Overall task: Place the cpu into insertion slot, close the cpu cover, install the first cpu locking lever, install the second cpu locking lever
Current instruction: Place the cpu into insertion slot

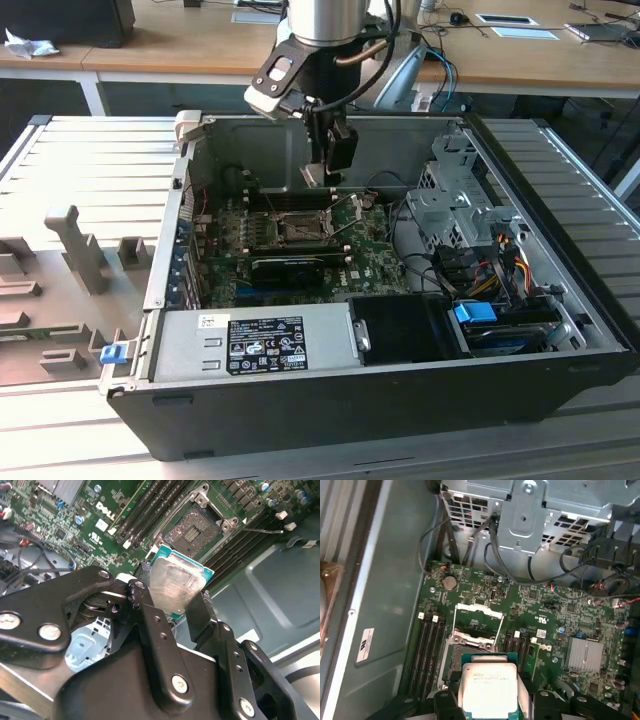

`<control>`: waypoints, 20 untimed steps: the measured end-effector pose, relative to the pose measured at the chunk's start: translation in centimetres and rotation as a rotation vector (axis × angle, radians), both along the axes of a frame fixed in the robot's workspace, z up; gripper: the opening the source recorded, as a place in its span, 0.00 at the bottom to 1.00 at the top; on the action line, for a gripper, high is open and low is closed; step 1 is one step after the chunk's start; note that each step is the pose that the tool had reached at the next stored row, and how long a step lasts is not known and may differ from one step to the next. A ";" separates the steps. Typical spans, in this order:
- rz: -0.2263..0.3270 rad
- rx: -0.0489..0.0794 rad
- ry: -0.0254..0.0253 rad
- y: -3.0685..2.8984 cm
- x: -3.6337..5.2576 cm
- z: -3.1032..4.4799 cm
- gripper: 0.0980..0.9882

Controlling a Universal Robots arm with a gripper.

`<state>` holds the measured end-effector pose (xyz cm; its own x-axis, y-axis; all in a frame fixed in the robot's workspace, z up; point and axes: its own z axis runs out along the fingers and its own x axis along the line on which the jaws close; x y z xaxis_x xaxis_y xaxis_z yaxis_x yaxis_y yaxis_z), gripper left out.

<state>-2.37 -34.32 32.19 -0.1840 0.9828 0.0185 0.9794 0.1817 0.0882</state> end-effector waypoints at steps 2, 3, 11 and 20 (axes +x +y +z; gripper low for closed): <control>-0.010 0.000 0.0000 0.00 -0.01 -0.40 0.48; -0.014 0.000 0.0000 0.00 -0.01 -0.62 0.48; -0.112 0.000 -0.0001 0.01 -0.05 -2.19 0.48; -0.186 0.000 0.0000 0.09 -0.65 -4.08 0.48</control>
